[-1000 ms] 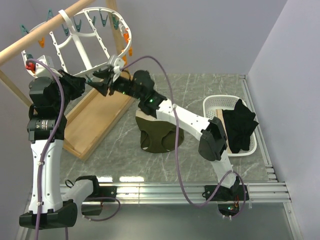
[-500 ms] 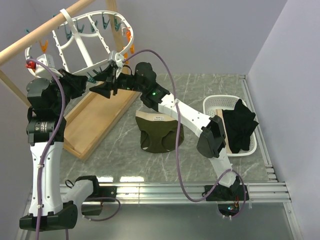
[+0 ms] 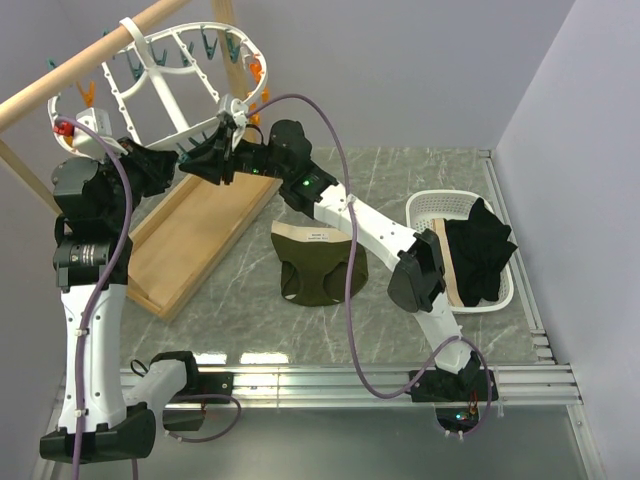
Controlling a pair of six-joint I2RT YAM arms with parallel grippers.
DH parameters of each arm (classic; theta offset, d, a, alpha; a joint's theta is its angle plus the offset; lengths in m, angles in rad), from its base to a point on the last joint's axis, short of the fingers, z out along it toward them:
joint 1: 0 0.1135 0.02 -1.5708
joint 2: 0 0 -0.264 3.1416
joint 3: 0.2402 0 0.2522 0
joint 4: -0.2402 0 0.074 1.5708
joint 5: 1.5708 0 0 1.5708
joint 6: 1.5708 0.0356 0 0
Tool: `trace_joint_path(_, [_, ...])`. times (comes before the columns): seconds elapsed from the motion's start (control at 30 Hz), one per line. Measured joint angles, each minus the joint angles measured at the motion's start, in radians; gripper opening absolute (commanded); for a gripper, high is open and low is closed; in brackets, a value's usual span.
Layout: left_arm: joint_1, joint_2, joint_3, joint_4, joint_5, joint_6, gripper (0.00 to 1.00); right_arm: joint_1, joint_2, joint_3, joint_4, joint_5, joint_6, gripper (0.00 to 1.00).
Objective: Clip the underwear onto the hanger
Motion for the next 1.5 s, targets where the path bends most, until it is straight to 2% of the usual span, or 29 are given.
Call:
trace_joint_path(0.03, [0.001, 0.000, 0.000, 0.001, -0.002, 0.001, 0.11, -0.001, 0.008, 0.010, 0.000, -0.003, 0.003, 0.15])
trace_joint_path(0.07, [0.003, 0.000, 0.000, 0.001, -0.003, 0.001, 0.16, -0.001, 0.013, 0.014, 0.002, -0.006, 0.002, 0.09])
trace_joint_path(0.1, [0.006, 0.000, 0.000, 0.001, -0.008, 0.003, 0.26, -0.001, 0.016, 0.016, 0.002, -0.009, 0.007, 0.04])
trace_joint_path(0.13, [0.008, 0.000, 0.000, 0.001, -0.014, 0.006, 0.33, -0.001, 0.017, 0.016, 0.001, -0.010, 0.011, 0.00])
trace_joint_path(0.2, [0.009, 0.000, 0.000, 0.000, -0.017, 0.003, 0.47, 0.002, 0.017, 0.016, 0.001, -0.003, 0.012, 0.00])
trace_joint_path(0.4, [-0.001, -0.029, 0.000, -0.005, -0.014, -0.020, 0.64, 0.016, 0.013, -0.008, 0.013, 0.061, -0.015, 0.00])
trace_joint_path(0.47, [0.000, -0.041, 0.000, -0.014, -0.017, -0.033, 0.65, 0.028, 0.012, -0.028, 0.032, 0.093, -0.031, 0.00])
trace_joint_path(0.77, [0.032, -0.026, 0.000, -0.061, -0.063, -0.098, 0.57, 0.062, -0.002, -0.098, 0.057, 0.235, -0.079, 0.00])
trace_joint_path(1.03, [0.032, -0.007, 0.000, -0.087, -0.098, -0.126, 0.55, 0.067, -0.019, -0.120, 0.070, 0.257, -0.098, 0.00])
trace_joint_path(1.5, [0.032, 0.001, -0.022, -0.037, -0.095, -0.162, 0.53, 0.085, -0.028, -0.150, 0.100, 0.298, -0.161, 0.00])
